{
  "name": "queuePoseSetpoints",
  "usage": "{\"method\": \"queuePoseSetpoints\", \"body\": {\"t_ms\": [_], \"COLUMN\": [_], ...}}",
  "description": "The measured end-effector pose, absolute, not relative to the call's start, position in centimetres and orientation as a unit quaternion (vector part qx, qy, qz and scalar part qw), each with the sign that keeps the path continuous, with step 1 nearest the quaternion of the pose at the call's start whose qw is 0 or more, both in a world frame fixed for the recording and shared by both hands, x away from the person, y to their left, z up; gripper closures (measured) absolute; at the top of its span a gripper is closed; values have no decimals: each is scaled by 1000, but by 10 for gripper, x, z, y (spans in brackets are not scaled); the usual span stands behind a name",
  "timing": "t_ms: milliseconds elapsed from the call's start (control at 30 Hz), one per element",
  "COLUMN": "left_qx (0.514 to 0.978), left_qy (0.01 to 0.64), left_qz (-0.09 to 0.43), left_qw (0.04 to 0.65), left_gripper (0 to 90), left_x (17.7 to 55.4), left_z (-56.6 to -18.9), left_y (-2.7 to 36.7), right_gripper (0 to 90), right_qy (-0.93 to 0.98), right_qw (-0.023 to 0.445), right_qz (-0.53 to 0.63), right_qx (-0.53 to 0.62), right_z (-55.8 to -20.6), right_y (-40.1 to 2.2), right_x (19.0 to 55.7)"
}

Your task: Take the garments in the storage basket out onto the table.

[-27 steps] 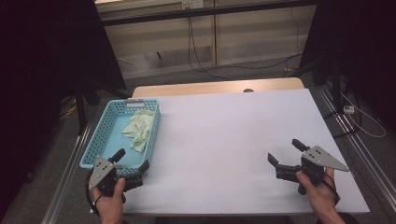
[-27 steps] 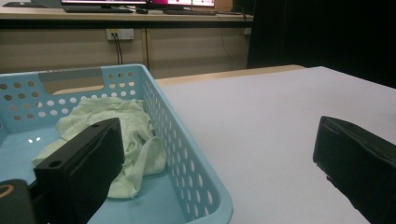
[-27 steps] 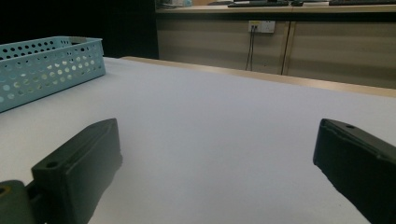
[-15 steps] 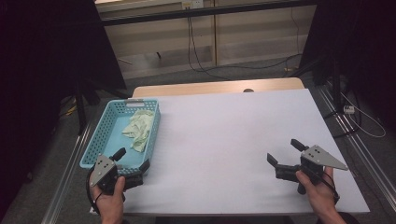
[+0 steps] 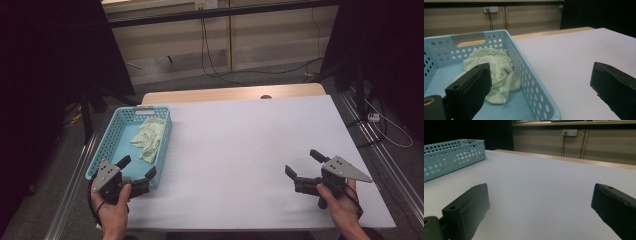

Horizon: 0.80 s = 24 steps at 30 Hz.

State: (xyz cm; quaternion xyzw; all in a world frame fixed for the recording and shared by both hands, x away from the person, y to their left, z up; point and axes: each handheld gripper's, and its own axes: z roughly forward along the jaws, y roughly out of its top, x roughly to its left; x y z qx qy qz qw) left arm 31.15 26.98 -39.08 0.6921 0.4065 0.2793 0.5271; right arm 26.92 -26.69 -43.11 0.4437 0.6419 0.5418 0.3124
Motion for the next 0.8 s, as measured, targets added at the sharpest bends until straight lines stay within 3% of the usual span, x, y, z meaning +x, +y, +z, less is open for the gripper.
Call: {"method": "queuePoseSetpoints", "body": {"t_ms": [800], "left_qx": [720], "left_qy": [414], "left_qz": [224], "left_qw": [510], "left_gripper": [62], "left_x": [364], "left_z": [-371], "left_y": [281], "right_gripper": [8], "right_qy": [647], "right_qw": [309], "right_qz": [539], "right_qx": [442], "right_z": [-433], "right_y": [-268], "right_x": [271]}}
